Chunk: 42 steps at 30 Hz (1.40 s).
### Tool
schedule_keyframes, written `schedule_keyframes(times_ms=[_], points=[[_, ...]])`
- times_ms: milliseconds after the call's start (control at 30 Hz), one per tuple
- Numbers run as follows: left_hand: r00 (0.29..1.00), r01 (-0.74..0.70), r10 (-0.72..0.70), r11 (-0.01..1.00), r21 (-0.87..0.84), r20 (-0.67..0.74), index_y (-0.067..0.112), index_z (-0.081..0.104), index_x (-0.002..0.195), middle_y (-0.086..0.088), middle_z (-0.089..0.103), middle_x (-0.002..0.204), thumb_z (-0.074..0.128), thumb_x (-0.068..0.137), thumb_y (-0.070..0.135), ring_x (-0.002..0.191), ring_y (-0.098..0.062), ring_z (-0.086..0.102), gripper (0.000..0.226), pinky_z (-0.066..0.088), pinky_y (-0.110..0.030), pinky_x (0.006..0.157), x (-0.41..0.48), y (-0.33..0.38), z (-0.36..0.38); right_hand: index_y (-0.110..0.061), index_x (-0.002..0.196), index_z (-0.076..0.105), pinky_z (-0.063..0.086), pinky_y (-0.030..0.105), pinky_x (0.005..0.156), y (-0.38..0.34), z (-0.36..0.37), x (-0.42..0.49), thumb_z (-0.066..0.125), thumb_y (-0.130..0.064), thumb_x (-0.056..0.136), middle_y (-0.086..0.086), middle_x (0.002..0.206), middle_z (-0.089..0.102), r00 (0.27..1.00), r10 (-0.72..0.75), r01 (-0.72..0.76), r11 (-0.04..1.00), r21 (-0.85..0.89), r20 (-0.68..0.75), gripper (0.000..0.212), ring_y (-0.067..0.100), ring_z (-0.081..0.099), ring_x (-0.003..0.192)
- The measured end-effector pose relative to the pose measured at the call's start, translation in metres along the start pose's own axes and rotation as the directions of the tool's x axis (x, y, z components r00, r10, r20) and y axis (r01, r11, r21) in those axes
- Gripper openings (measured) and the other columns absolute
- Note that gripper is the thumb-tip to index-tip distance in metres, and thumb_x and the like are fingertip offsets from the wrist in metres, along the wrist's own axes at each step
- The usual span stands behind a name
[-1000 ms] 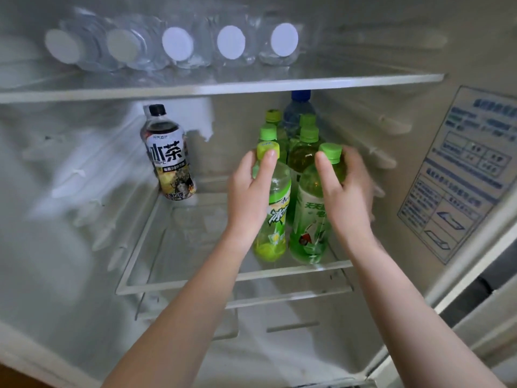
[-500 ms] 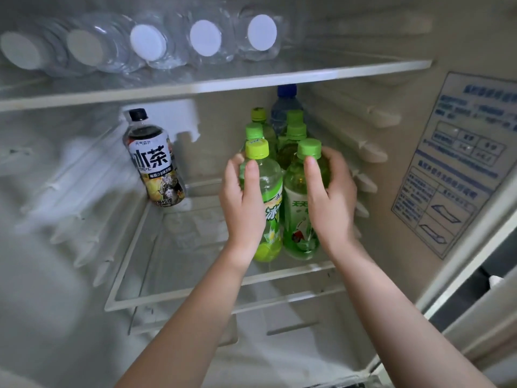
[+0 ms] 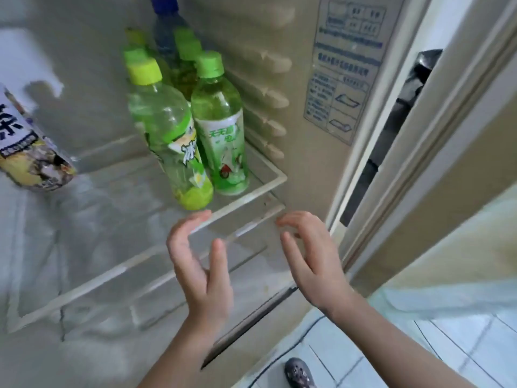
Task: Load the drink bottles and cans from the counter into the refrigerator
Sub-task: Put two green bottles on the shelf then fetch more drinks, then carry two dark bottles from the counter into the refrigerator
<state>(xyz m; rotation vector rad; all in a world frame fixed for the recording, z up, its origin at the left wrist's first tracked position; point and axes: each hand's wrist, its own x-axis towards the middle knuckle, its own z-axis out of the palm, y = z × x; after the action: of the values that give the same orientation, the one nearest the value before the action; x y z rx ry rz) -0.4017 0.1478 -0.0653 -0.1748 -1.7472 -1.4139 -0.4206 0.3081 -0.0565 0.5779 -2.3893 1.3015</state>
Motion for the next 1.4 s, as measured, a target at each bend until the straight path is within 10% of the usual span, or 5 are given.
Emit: schedule_keyframes(times_ms=[233, 467, 567, 800, 1400], points=[[0.627, 0.556, -0.481, 0.827, 0.081, 0.613, 0.041, 0.058, 0.088, 0.016, 0.064, 0.088, 0.052, 0.089, 0.037, 0.087, -0.008, 0.061, 0.007, 0.046, -0.015, 0.079, -0.1, -0.025, 0.033, -0.017, 0.1, 0.064, 0.042, 0.023, 0.074, 0.059, -0.022, -0.166, 0.049, -0.023, 0.095, -0.008, 0.095, 0.067, 0.823, 0.568, -0.551, 0.794, -0.256, -0.01, 0.017, 0.01, 0.058, 0.086], [-0.177, 0.455, -0.699, 0.566, 0.688, 0.693, 0.026, 0.057, 0.085, -0.001, 0.066, 0.099, 0.053, 0.094, 0.021, 0.083, -0.014, 0.06, 0.011, 0.042, -0.022, 0.065, -0.215, -0.083, 0.043, -0.03, 0.11, 0.059, 0.037, 0.026, 0.068, 0.057, -0.039, -0.362, 0.045, -0.035, 0.095, -0.011, 0.101, 0.063, 0.15, 0.983, -0.947, 0.112, -0.302, -0.105, 0.02, 0.013, 0.058, 0.09], [-0.38, 0.242, -0.723, 0.524, 0.817, 0.576, 0.023, 0.055, 0.086, -0.002, 0.063, 0.095, 0.049, 0.094, 0.025, 0.078, -0.015, 0.057, 0.01, 0.038, -0.025, 0.058, -0.257, -0.091, 0.033, -0.023, 0.11, 0.059, 0.045, 0.029, 0.079, 0.033, -0.041, -0.431, 0.045, -0.032, 0.096, -0.003, 0.109, 0.066, -0.113, 0.98, -0.972, -0.144, -0.187, -0.165, 0.022, 0.02, 0.059, 0.1], [-0.484, 0.005, -0.681, 0.626, 0.78, 0.55, 0.02, 0.053, 0.077, -0.001, 0.059, 0.085, 0.048, 0.092, 0.02, 0.073, -0.017, 0.053, 0.017, 0.031, -0.022, 0.051, -0.322, -0.056, 0.039, -0.022, 0.096, 0.053, 0.036, 0.025, 0.071, -0.029, -0.034, -0.538, 0.042, -0.026, 0.096, 0.006, 0.109, 0.066, -0.391, 0.913, -0.92, -0.392, 0.015, -0.12, 0.012, 0.023, 0.058, 0.102], [-0.702, -0.496, -0.496, 0.855, 0.149, 0.511, 0.02, 0.06, 0.107, -0.002, 0.065, 0.114, 0.047, 0.092, 0.029, 0.107, -0.02, 0.059, 0.022, 0.042, -0.026, 0.085, -0.587, 0.162, 0.041, -0.025, 0.1, 0.057, 0.042, 0.025, 0.077, -0.142, -0.114, -0.846, 0.043, -0.029, 0.095, -0.002, 0.111, 0.064, -0.604, 0.789, -0.767, -0.536, 0.353, -0.115, 0.015, 0.017, 0.058, 0.102]])
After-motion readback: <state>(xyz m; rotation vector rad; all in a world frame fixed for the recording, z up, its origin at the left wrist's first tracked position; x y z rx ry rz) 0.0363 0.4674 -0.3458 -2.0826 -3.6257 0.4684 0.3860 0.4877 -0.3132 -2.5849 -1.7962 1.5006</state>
